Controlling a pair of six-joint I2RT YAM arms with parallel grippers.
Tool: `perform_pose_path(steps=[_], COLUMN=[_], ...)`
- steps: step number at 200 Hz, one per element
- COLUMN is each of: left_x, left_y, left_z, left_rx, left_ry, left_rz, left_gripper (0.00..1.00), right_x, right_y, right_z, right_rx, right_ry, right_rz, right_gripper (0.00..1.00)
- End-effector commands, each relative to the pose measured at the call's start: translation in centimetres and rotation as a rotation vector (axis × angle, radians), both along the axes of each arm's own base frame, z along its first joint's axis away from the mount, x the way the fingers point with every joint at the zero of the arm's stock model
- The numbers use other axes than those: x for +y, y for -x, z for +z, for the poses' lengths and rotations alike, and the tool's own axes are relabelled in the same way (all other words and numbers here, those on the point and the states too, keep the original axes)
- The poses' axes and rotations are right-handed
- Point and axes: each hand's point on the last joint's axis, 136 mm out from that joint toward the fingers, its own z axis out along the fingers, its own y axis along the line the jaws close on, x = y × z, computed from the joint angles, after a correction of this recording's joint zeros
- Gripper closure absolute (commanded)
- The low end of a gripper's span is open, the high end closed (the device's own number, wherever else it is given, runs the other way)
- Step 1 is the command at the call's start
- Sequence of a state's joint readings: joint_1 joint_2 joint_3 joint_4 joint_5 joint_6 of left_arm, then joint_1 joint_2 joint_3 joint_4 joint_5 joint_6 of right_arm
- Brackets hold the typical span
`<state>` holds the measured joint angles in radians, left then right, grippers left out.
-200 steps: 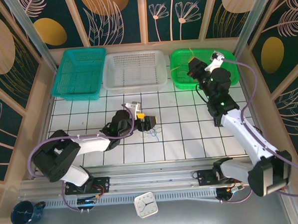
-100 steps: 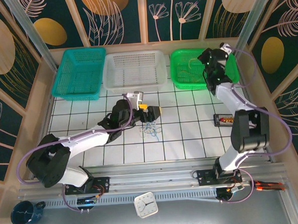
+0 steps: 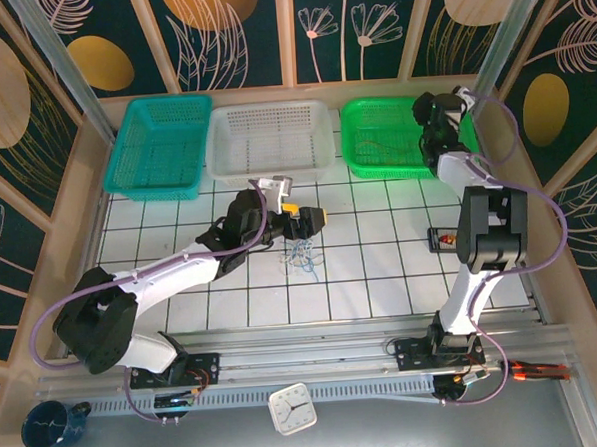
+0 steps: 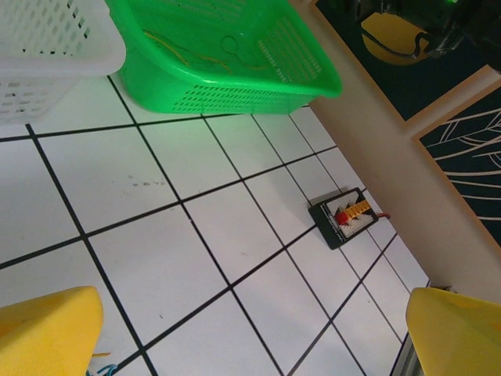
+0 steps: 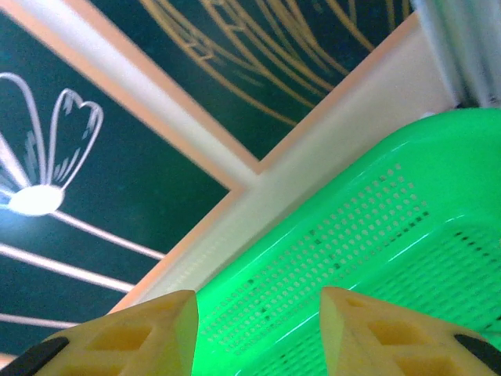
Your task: Untangle the cables
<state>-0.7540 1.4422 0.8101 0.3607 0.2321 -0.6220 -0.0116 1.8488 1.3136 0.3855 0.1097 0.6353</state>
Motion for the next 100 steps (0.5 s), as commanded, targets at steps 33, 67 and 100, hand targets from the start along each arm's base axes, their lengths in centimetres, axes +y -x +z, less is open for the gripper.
perform_pose_path(steps=[33, 67, 100], left_x=[0.6, 1.9, 3.1], left_y=[0.1, -0.2, -0.1], left_z=[-0.2, -1.1, -1.7], left_rx=[0.028, 0.049, 0.081], left_ry=[0.02, -0.011, -0.006], left_rz=[0.042, 0.11, 0.161], left_gripper=[0.01, 0.01, 0.01], right_x=[7.1, 11.8, 16.0], right_y=[6.0, 11.0, 15.9], right_z=[5.0, 5.2, 4.0], right_rx=[-0.123, -0.117, -0.082], right_ry=[-0.052, -0.043, -0.033], right_rz=[0.242, 0.366, 0.481], right_gripper=[0.54, 0.54, 0.53])
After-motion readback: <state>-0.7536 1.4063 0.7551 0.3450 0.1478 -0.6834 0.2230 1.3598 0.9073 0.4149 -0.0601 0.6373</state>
